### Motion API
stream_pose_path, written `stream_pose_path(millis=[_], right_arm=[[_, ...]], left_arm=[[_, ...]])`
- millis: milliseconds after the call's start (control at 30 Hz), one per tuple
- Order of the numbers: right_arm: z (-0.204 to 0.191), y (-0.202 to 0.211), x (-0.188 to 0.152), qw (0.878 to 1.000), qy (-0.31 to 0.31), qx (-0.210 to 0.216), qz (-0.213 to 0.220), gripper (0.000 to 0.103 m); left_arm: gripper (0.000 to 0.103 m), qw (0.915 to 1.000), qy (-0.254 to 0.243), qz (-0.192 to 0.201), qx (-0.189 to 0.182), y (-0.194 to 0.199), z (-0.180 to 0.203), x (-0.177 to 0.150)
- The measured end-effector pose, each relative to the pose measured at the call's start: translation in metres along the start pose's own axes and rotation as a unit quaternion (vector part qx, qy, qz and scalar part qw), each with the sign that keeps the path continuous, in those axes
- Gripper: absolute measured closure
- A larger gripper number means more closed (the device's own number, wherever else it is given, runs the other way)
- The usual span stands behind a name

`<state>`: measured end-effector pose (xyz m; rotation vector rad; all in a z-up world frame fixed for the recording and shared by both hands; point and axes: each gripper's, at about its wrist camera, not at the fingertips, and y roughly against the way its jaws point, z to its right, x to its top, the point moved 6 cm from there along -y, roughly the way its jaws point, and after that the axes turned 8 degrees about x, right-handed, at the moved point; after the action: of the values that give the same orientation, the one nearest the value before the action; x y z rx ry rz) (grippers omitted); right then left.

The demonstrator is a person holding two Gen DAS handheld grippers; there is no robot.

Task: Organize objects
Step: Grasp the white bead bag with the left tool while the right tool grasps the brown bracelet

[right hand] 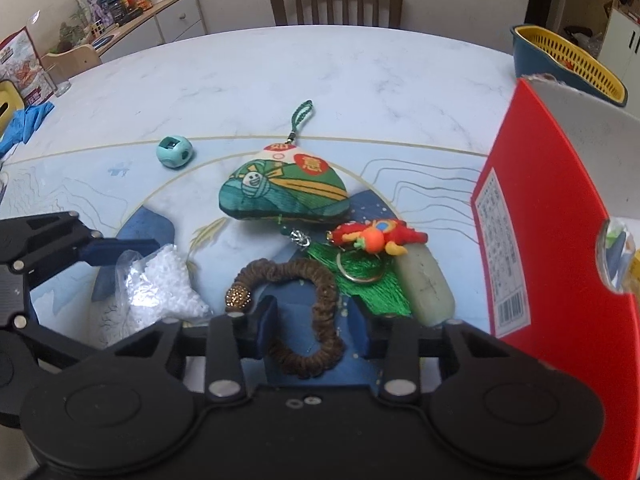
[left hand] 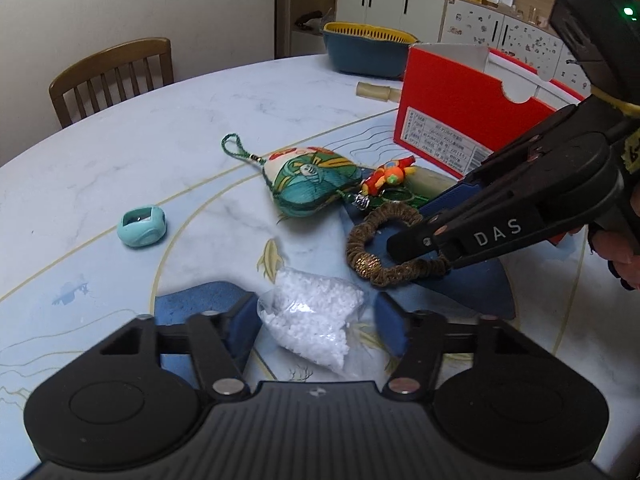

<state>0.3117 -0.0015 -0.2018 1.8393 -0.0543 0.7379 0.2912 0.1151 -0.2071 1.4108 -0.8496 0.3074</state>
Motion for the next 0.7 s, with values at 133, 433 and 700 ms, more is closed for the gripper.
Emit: stream_pose_path(millis=[133,433,700], right_arm=[[-0.001,-0.001,0.001,1.0,0.005,-0.012,0.004,0.094],[-0.006,0.014,-0.001,1.0,-0.001,-0.002,0.018,0.096],[-0.016,0.046,-0.002,0.999,-0.004,0.014,0.044,0.097]], left_arm=[[0.057,1.0,0.005,-0.003,0.001,0.001,-0.002,0.001],[0.061,0.9996,0.027,-0.011,-0.003,0.012,-0.003,0.005],[0.062,0.9988,0.049,0.002,-0.001,0.038,-0.001,0.019]])
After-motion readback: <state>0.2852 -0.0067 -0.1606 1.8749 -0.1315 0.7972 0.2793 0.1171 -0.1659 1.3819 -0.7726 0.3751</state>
